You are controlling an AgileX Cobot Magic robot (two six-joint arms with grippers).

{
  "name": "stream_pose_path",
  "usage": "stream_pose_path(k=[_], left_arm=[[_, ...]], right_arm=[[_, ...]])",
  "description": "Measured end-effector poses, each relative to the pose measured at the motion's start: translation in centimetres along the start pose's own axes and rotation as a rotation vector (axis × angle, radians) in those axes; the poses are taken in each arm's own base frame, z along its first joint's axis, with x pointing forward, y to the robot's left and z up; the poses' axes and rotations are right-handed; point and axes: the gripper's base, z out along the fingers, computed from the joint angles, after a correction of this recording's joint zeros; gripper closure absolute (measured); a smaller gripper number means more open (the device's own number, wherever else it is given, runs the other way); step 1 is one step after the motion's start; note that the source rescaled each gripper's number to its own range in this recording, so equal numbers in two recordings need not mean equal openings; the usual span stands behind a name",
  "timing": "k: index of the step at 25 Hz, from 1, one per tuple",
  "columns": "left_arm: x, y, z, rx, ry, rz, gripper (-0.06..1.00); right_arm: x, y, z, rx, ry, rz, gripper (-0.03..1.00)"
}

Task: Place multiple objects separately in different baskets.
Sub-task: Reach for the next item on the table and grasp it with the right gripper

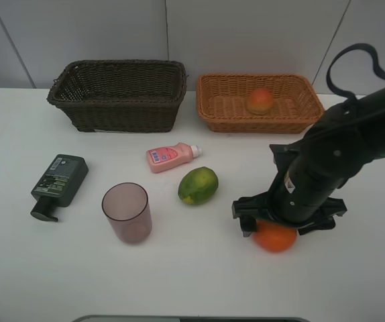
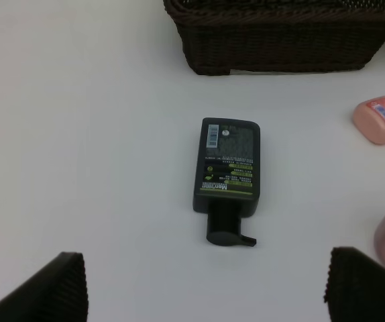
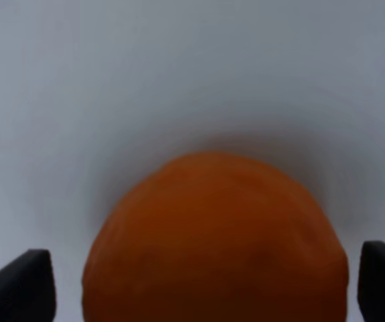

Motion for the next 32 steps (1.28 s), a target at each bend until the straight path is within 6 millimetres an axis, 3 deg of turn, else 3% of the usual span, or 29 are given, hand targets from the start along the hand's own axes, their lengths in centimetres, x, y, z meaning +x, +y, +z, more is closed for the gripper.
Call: stream_pose_path(k=[9, 11, 13, 14, 15, 32], left_arm=[[0.00, 0.00, 0.00, 0.000, 0.000, 0.000, 0.03], [0.00, 0.00, 0.00, 0.000, 0.000, 0.000, 0.03], [0.00, 0.00, 0.00, 0.000, 0.000, 0.000, 0.03], [0.00, 0.00, 0.00, 0.000, 0.000, 0.000, 0.03], [0.00, 0.00, 0.00, 0.000, 0.000, 0.000, 0.03], [0.00, 0.00, 0.00, 0.000, 0.000, 0.000, 0.03]], right_arm=[[-0.08, 0.22, 0.82, -0.003, 0.005, -0.003, -0.03], [-0.10, 0.23, 0.82, -0.004, 0.004, -0.003, 0.02], [-0.10, 0.23, 0.82, -0.004, 0.004, -0.003, 0.24], [-0.10, 0.23, 0.82, -0.004, 0.004, -0.003, 0.45], [-0.10, 0.23, 0.82, -0.004, 0.004, -0.003, 0.59], [0.00, 0.26, 0.82, -0.007, 0.014, 0.014, 0.59]])
